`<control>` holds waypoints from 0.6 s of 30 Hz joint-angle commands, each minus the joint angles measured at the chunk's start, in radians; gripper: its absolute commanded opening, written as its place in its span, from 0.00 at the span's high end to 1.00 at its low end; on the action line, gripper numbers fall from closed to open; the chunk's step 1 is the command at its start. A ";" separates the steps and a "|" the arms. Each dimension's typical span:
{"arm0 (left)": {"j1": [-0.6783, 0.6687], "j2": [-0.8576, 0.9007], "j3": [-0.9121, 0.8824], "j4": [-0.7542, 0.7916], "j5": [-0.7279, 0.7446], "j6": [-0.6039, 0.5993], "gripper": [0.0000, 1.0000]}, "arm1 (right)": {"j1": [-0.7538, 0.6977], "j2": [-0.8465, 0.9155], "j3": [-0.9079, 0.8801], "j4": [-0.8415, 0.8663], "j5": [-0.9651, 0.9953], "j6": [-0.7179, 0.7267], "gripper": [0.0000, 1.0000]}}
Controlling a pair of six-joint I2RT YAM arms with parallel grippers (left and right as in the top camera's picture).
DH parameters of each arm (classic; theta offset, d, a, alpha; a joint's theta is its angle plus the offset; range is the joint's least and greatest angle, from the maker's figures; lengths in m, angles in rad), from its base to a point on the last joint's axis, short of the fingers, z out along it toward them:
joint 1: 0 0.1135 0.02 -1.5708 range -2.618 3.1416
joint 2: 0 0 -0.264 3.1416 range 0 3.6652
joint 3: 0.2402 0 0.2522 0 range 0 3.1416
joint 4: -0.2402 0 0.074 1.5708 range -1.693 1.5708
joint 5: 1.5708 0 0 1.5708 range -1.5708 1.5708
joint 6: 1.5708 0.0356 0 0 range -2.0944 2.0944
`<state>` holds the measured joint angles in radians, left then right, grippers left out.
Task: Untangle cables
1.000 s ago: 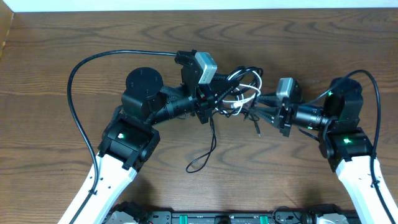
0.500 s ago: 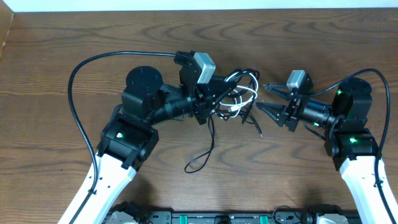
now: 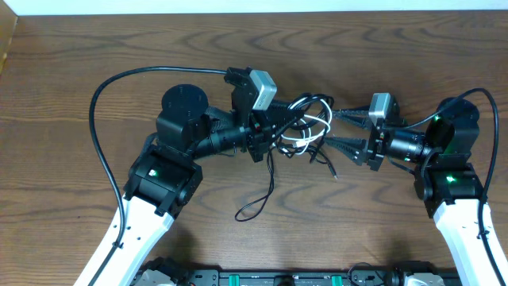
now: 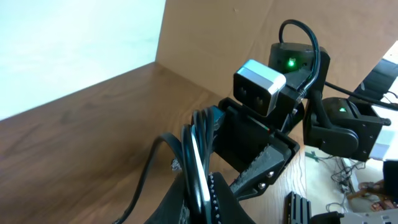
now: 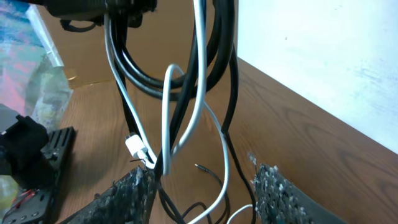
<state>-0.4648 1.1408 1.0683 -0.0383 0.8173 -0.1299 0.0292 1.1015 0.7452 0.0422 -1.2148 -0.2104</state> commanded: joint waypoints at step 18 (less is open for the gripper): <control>0.003 -0.011 0.022 -0.091 0.097 0.232 0.92 | -0.003 -0.002 0.008 0.078 -0.007 0.121 0.44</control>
<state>-0.4648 1.1408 1.0683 -0.1333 0.8661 0.0765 0.0292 1.1015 0.7452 0.1108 -1.2194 -0.1421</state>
